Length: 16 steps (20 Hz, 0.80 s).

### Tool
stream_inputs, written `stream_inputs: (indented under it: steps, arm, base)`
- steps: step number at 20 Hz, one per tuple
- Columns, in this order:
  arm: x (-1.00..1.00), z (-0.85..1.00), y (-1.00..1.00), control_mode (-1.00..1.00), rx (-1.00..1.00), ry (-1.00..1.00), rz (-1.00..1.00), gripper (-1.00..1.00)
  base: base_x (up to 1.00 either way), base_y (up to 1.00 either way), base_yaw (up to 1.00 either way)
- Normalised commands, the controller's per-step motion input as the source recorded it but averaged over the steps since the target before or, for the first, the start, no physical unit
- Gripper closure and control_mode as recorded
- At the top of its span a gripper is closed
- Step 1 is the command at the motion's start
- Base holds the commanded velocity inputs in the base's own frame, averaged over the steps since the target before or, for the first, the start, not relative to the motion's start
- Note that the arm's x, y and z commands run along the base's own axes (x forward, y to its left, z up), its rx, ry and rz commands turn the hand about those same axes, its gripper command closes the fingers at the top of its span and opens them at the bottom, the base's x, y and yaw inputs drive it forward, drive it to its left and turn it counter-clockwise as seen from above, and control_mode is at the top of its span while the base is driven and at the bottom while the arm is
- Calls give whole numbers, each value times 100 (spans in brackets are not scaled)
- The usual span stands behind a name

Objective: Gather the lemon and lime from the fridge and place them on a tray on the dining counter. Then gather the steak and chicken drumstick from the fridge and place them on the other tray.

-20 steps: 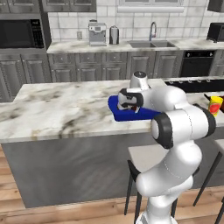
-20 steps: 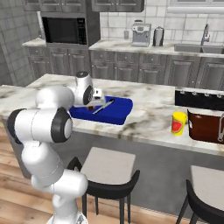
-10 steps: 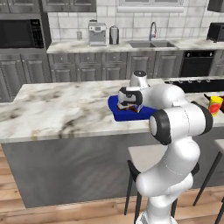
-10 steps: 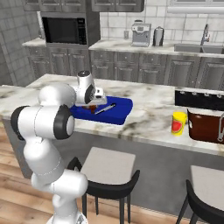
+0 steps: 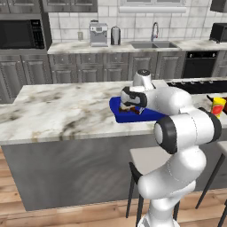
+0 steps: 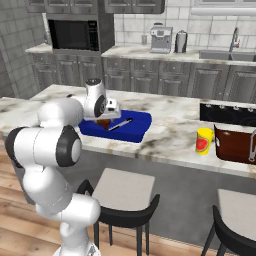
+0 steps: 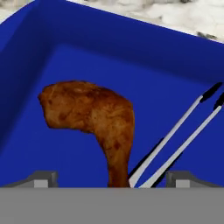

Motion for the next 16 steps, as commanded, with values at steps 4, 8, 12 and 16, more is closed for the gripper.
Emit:
stream_inputs:
  steps: [4,8,12,16]
  arm:
    - [-39,42,-4,-100,0,-6,0,-100]
    - [-47,50,-17,-100,1,-5,-1,-100]
    - [-58,43,-26,-100,2,-5,-6,-100]
    - [-72,38,-23,-100,1,-9,-7,-100]
  base:
    - [0,0,0]
    - [0,0,0]
    - [0,0,0]
    - [0,0,0]
